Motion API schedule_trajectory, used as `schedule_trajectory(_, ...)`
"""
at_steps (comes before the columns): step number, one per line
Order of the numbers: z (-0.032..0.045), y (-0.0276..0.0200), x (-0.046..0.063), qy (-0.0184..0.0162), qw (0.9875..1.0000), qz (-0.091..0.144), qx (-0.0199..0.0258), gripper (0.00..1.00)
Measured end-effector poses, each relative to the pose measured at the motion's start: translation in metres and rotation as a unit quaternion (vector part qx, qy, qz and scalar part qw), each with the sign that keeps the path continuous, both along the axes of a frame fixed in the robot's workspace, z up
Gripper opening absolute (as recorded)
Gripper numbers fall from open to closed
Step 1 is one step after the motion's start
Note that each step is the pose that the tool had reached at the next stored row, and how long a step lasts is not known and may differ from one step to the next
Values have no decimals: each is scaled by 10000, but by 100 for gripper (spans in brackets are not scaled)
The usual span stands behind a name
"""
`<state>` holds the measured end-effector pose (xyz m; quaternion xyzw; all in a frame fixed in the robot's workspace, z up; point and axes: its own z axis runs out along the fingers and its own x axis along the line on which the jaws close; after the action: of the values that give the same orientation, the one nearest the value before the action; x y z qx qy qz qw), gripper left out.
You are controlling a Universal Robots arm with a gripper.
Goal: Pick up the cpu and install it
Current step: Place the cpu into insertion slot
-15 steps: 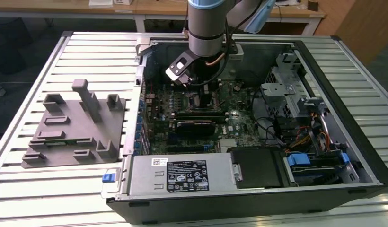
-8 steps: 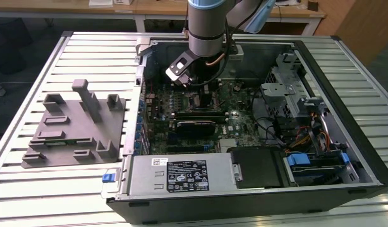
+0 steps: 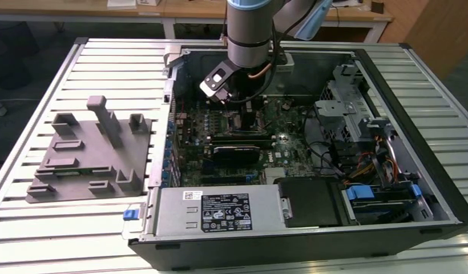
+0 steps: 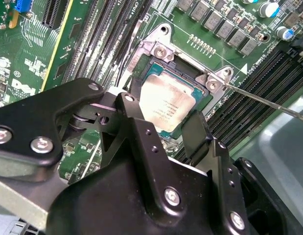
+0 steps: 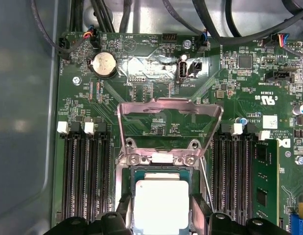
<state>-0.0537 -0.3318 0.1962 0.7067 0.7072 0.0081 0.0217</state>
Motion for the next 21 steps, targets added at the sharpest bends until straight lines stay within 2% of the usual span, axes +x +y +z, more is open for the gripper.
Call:
schedule_trajectory(10,-22,23,0,0,10000,0,7,60)
schedule_trajectory(21,-25,26,0,0,10000,0,10,60)
